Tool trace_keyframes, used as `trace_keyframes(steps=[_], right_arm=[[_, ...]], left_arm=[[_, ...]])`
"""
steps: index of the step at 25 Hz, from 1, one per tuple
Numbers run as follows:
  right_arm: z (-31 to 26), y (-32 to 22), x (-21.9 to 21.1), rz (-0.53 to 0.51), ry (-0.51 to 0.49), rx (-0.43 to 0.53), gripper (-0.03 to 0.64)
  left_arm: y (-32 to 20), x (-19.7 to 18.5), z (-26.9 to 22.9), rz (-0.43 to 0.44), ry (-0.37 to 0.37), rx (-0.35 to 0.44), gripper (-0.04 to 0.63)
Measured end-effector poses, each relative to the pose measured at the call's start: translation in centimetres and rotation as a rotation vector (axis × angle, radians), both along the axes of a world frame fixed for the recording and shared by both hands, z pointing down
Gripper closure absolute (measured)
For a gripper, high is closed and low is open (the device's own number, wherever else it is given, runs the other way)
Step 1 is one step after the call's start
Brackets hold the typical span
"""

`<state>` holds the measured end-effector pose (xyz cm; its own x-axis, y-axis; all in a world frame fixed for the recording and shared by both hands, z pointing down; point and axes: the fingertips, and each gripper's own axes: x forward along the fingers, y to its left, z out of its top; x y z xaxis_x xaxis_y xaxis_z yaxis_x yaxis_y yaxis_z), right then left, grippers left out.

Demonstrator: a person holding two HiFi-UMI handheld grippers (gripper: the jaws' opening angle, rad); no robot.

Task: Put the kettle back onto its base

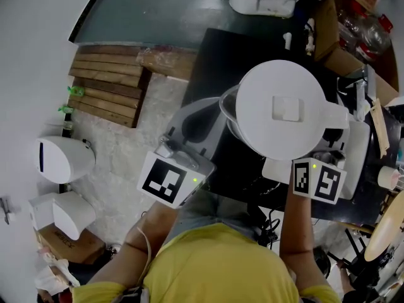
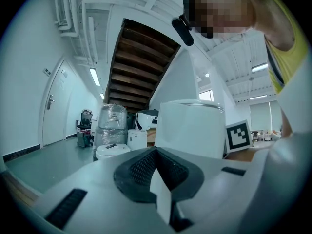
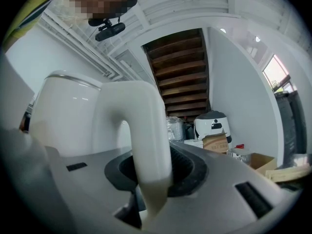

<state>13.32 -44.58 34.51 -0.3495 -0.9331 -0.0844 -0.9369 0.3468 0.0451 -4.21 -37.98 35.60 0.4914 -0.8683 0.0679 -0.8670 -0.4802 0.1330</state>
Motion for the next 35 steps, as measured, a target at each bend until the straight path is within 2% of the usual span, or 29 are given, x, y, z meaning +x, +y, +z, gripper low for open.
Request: trace_keyframes(steps=[10, 17, 27, 31, 35], right_arm=[[1.7, -0.4, -1.1, 0.000, 0.027, -0.012, 0.511], [2.7, -0.8, -0.5, 0.027, 0.014, -0.048, 0.512], [3.0, -0.8, -0.8, 0.001, 0.017, -0.088, 0.511], [3.0, -0.3, -0.2, 0.044, 0.016, -0.103, 0.459], [2.6, 0.3, 0.0, 0.090, 0.031, -0.114, 0.445]], left_arm=[[-0.4, -1.3, 1.8, -0.003, -0.034, -0.010, 0.594], [-0.5, -0.8, 2.4, 0.013, -0.018, -0.024, 0.594], [-0.5, -1.0, 2.9, -0.044, 0.005, -0.050, 0.594], [-0.4, -1.0, 2.5, -0.066, -0.002, -0.039, 0.594], [-0.3, -1.1, 2.4, -0.080, -0.016, -0.040, 0.594]])
